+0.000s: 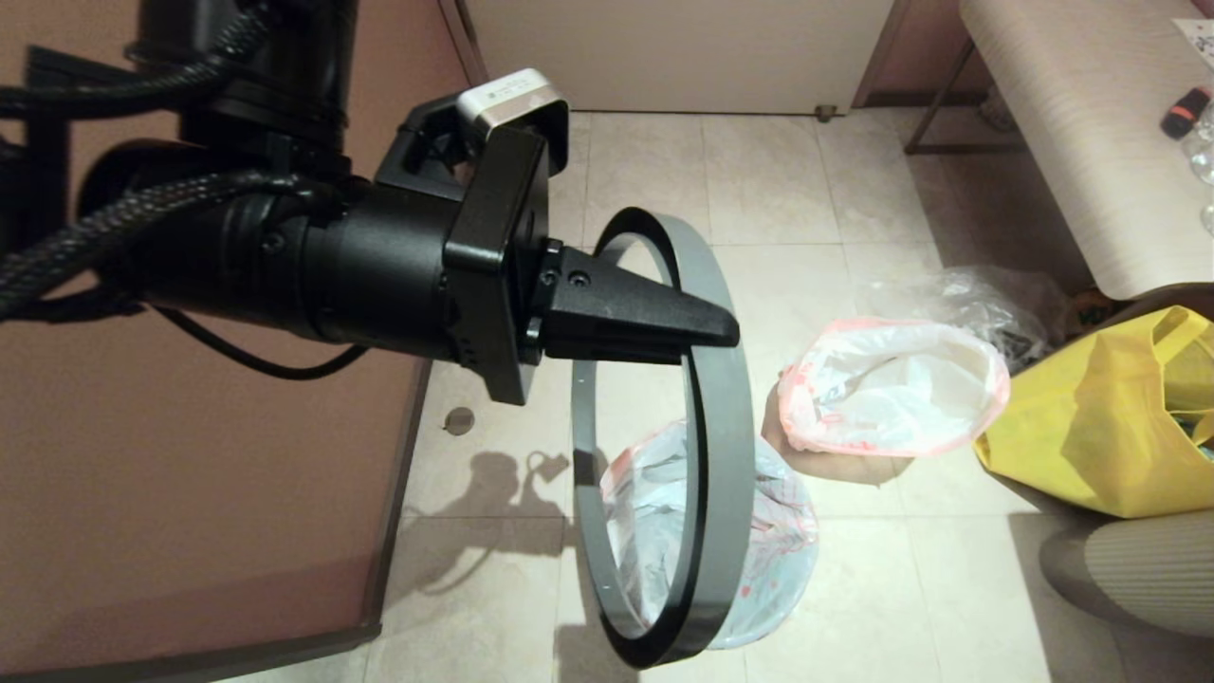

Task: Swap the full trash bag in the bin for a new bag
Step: Place the trash can ring on the trash can

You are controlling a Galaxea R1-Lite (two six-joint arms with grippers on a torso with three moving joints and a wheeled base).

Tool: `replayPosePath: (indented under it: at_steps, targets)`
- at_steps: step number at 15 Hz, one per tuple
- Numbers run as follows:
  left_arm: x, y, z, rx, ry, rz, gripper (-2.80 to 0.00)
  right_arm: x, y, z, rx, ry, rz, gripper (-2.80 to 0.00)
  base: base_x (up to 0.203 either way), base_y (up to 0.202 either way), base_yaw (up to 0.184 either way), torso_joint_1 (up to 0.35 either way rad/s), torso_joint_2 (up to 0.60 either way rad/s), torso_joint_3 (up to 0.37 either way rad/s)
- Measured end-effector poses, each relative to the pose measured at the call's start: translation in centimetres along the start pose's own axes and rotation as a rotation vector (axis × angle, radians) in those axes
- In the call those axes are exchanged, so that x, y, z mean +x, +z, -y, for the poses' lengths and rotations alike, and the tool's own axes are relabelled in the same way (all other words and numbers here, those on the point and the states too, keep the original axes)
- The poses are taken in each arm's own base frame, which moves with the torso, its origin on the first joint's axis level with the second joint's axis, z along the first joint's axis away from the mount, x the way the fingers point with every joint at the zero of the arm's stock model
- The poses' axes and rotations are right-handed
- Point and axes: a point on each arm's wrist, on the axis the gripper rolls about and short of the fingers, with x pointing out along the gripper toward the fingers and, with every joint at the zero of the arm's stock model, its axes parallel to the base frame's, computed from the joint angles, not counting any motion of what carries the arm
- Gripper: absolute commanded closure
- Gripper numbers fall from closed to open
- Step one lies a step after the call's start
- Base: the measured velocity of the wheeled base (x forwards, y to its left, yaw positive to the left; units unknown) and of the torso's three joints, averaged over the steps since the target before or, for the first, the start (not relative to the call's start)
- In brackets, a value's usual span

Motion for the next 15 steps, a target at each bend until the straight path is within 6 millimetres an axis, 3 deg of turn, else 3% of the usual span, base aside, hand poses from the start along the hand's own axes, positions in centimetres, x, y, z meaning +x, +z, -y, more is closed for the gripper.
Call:
replayPosePath:
  at_steps: [2, 5, 7, 9, 11, 13, 15]
  targets:
    - [1.5, 1.4, -2.3, 0.000, -0.177, -0.050, 0.00, 0.0, 0.0, 0.0, 0.003, 0.000, 0.000, 0.00, 0.000, 0.000, 0.000, 0.000, 0.00, 0.000]
    - [4.0, 2.3, -5.9, -0.033, -0.271, -0.062, 0.00, 0.0, 0.0, 0.0, 0.003, -0.008, -0.015, 0.00, 0.000, 0.000, 0.000, 0.000, 0.00, 0.000]
    - [4.7, 2.2, -6.3, -0.037, -0.295, -0.061, 0.00, -0.2, 1.0, 0.0, 0.011, -0.014, -0.044, 0.00, 0.000, 0.000, 0.000, 0.000, 0.00, 0.000]
    - [4.6, 2.1, -5.9, -0.058, -0.302, -0.066, 0.00, 0.0, 4.6, 0.0, 0.069, 0.018, -0.056, 0.00, 0.000, 0.000, 0.000, 0.000, 0.00, 0.000]
    - [4.4, 2.1, -5.3, -0.047, -0.310, -0.062, 0.00, 1.6, 9.2, -0.1, 0.172, 0.112, -0.134, 0.00, 0.000, 0.000, 0.000, 0.000, 0.00, 0.000]
    - [4.5, 2.0, -5.0, -0.041, -0.316, -0.066, 0.00, 5.0, 13.6, -0.7, 0.308, 0.246, -0.261, 0.00, 0.000, 0.000, 0.000, 0.000, 0.00, 0.000]
    - [4.9, 1.9, -4.8, -0.041, -0.317, -0.069, 0.00, 9.8, 18.0, -1.8, 0.483, 0.400, -0.393, 0.00, 0.000, 0.000, 0.000, 0.000, 0.00, 0.000]
